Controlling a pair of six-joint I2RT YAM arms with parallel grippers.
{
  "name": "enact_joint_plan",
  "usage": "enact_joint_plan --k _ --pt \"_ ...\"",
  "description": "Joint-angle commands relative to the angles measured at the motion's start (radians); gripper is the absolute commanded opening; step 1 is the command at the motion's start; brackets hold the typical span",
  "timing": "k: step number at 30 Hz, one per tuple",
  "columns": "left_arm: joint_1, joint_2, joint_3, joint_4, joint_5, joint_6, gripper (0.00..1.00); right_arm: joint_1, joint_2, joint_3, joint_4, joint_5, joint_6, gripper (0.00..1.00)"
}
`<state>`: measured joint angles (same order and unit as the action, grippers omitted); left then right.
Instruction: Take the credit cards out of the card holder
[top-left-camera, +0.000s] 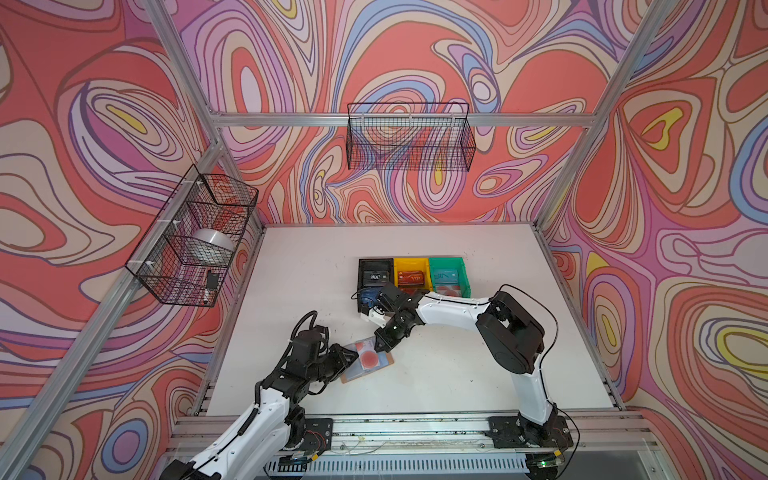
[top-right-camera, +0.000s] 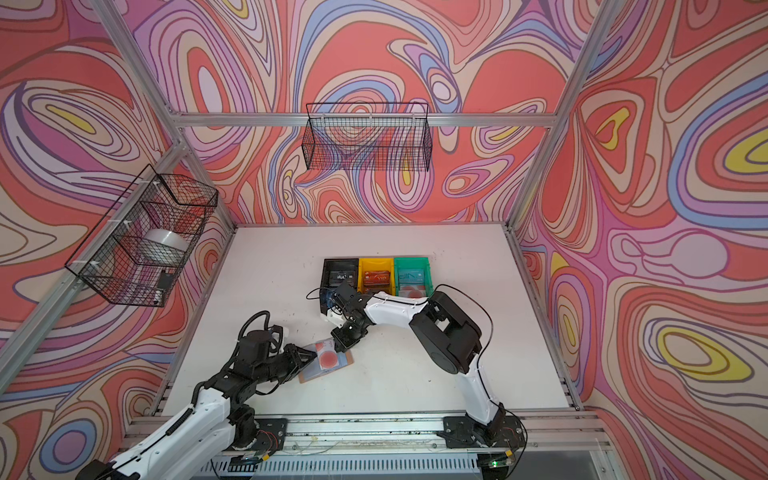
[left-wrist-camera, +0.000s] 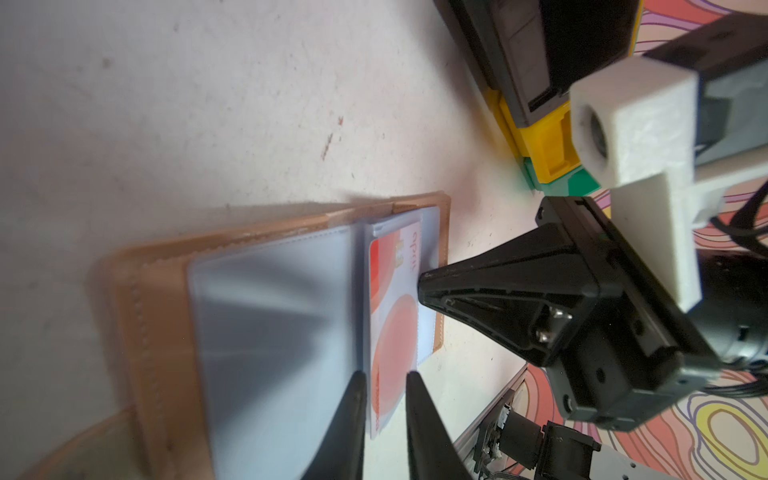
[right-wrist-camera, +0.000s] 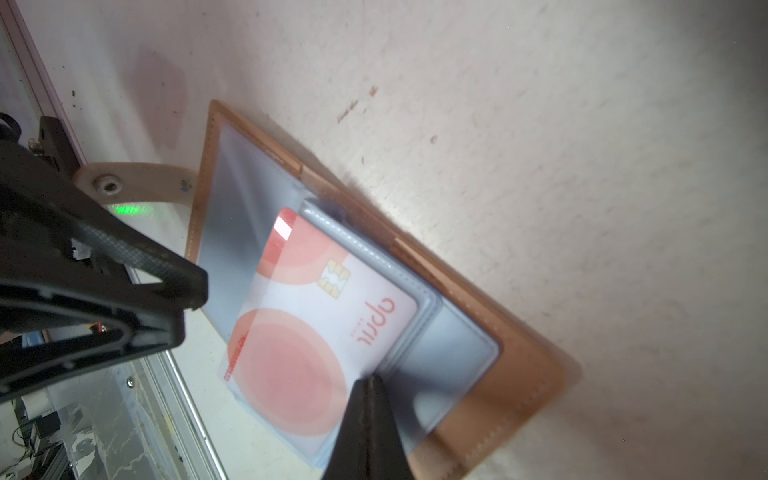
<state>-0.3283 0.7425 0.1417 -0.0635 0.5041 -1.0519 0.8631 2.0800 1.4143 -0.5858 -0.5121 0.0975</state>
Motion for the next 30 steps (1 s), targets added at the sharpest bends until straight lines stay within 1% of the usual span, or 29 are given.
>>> enact_joint_plan --k 1,4,9,21,26,30 --pt "-0.003 0.032 -0.010 0.056 -0.009 -0.006 0.22 0.004 0.029 0.009 -0.025 0.027 -0.014 0.04" --pt "-0.004 0.081 -0.008 0.099 -0.004 -0.004 0.22 0.005 0.033 0.012 -0.028 0.027 -0.017 0.04" --pt "-0.003 0.142 -0.013 0.147 0.002 -0.003 0.18 0.004 0.034 0.011 -0.031 0.026 -0.019 0.05" --pt "-0.003 0.153 -0.017 0.158 -0.012 -0.001 0.17 0.005 0.043 0.014 -0.030 0.021 -0.025 0.05" --pt "-0.003 0.170 -0.013 0.174 -0.008 0.002 0.14 0.005 0.045 0.016 -0.030 0.020 -0.027 0.05" --pt "-0.004 0.190 -0.011 0.185 -0.005 0.005 0.14 0.005 0.048 0.015 -0.030 0.020 -0.028 0.05"
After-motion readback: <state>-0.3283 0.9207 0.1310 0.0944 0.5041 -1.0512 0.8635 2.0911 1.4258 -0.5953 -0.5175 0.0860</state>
